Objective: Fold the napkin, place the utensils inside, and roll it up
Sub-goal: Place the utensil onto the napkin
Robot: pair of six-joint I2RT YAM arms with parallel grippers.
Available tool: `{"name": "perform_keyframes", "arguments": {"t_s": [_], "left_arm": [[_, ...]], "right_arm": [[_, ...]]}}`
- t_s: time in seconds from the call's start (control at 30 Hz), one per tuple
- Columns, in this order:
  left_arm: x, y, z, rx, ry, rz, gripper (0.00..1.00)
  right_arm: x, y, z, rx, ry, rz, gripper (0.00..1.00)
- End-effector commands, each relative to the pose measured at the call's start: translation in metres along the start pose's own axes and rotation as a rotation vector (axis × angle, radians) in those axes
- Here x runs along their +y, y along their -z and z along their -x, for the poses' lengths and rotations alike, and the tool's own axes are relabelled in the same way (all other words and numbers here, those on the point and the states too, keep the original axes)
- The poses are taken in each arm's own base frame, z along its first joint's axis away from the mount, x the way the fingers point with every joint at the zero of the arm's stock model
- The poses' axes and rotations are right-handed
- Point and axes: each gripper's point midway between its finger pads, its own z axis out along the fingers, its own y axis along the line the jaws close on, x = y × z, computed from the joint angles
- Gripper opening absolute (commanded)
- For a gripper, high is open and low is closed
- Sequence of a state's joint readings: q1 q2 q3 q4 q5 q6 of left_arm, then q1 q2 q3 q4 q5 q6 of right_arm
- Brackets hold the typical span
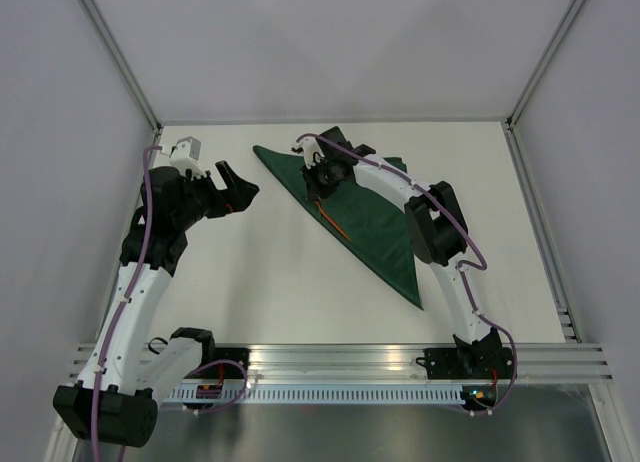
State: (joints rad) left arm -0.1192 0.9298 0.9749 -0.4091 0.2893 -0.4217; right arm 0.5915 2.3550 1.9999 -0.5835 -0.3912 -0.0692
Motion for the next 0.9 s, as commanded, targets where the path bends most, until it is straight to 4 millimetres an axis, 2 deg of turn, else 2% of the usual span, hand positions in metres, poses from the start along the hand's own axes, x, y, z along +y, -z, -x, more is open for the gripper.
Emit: {"name": "perform_keyframes", "arguments": {"t_s": [0.0, 0.57, 0.87], "left_arm": [[-0.004, 0.001, 0.009, -0.030, 0.007, -0.015, 0.99], [-0.004, 0.001, 0.009, -0.028, 0.006, -0.014, 0.99], [-0.004, 0.001, 0.009, -0.029, 0.003, -0.013, 0.99]], "right_arm": [[-0.003, 0.001, 0.013, -0.028, 0.023, -0.009, 0.12], [-0.014, -0.010, 0.000, 0.007, 0.027, -0.038, 0.11], [-0.022, -0.006, 0.004, -0.008, 0.015, -0.053, 0.11]]}}
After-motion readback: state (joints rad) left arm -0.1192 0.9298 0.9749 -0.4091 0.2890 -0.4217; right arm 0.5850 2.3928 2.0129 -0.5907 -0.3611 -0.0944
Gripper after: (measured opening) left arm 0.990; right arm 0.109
